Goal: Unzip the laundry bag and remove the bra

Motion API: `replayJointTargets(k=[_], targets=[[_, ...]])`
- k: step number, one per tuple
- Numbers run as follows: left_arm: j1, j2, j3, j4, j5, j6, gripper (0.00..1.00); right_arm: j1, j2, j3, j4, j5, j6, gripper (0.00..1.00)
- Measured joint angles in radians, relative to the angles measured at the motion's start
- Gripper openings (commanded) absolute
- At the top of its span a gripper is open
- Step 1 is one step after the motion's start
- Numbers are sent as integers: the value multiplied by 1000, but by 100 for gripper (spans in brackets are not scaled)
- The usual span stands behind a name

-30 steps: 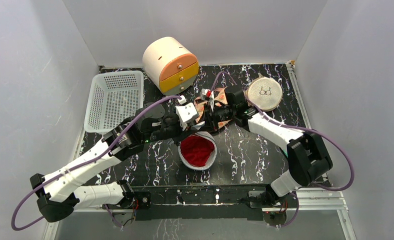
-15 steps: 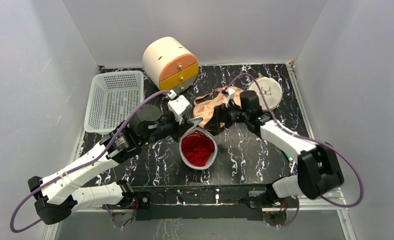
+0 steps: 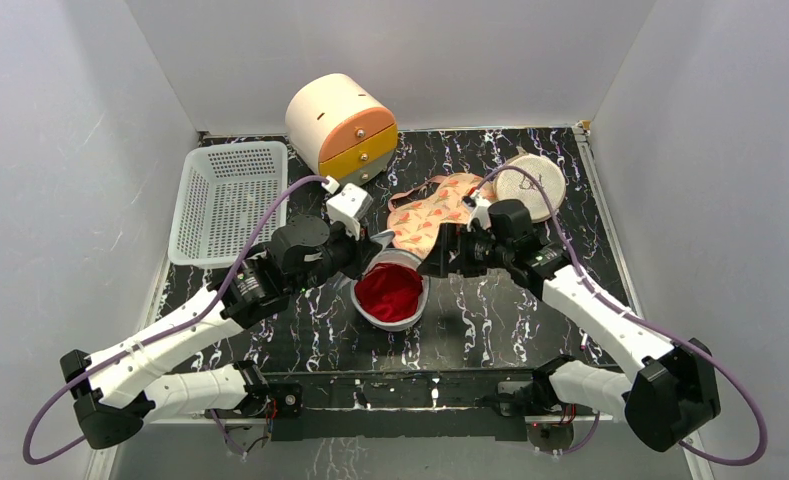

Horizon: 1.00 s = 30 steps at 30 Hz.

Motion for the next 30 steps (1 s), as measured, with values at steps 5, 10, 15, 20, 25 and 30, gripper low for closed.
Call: replayJointTargets(k=[5,10,15,20,25,30], targets=[[0,15,0,1,-14,-56,0,102,-6,-3,-45,57,48,94],[0,33,2,-8,-21,-90,0,181,0,-43,-29,142,74,53],[0,36,2,-22,-66,-113,0,194,-14,-195,125,214,135,29],[0,36,8,-48,-128,-129,0,194,-13,-232,200,259,163,8],[6,62,59,-121,-201,-135,0,194,-13,-214,184,294,107,0],[78,115,99,-179,-195,-148,0,194,-24,-193,138,330,60,0]])
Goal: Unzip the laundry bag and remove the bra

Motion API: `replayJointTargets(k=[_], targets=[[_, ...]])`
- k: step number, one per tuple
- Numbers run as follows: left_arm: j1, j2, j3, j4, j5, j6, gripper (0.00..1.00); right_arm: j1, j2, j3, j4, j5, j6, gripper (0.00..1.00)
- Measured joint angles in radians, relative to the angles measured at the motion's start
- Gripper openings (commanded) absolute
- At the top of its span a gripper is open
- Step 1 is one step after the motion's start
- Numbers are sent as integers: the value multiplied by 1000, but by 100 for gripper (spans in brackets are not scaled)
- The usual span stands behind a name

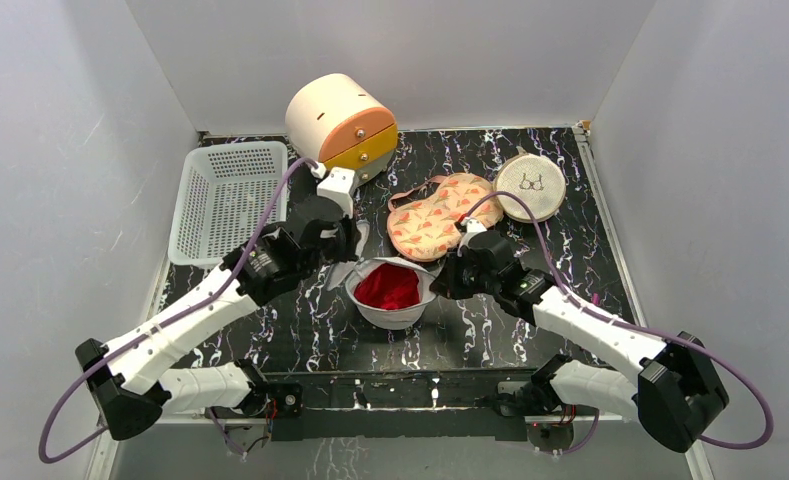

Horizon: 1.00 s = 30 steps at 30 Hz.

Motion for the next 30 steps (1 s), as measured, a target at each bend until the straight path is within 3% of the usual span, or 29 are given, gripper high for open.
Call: replayJointTargets(k=[10,15,18,23,26,30], targets=[[330,-18,-56,8,368,-37,0,0,-19,0,-8,10,-30,0],[451,-5,-85,5,519,-63,15,0,-19,18,-35,14,-52,0],[475,17,-100,-11,529,-54,34,0,-24,23,-40,12,-61,0],[475,31,-106,-81,441,-2,57,0,-26,27,-43,-6,-62,0],[475,31,-98,-129,381,34,62,0,-24,40,-45,-17,-61,6],[478,25,-80,-138,383,51,62,0,5,87,-47,-27,-61,11]])
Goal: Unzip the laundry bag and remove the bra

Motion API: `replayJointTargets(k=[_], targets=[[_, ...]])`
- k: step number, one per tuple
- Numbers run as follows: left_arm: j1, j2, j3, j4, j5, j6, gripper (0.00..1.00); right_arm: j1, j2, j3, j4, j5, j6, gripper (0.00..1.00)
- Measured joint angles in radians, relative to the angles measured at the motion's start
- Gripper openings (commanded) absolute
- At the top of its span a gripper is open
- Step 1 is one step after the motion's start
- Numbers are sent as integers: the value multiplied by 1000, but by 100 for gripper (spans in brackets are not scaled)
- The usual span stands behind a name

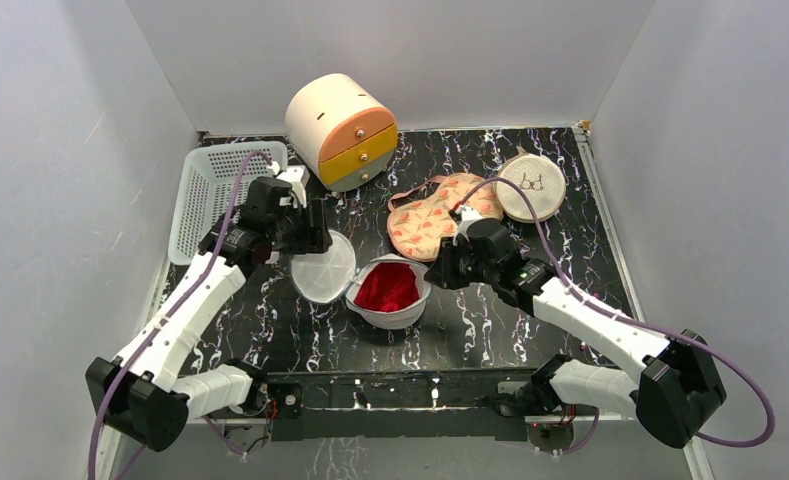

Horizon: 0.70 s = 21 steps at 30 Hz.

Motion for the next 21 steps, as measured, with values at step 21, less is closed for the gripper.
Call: replayJointTargets(k=[21], targets=[[0,-114,14,-19,-137,-80,75,0,38,80,-15,31,-24,0]])
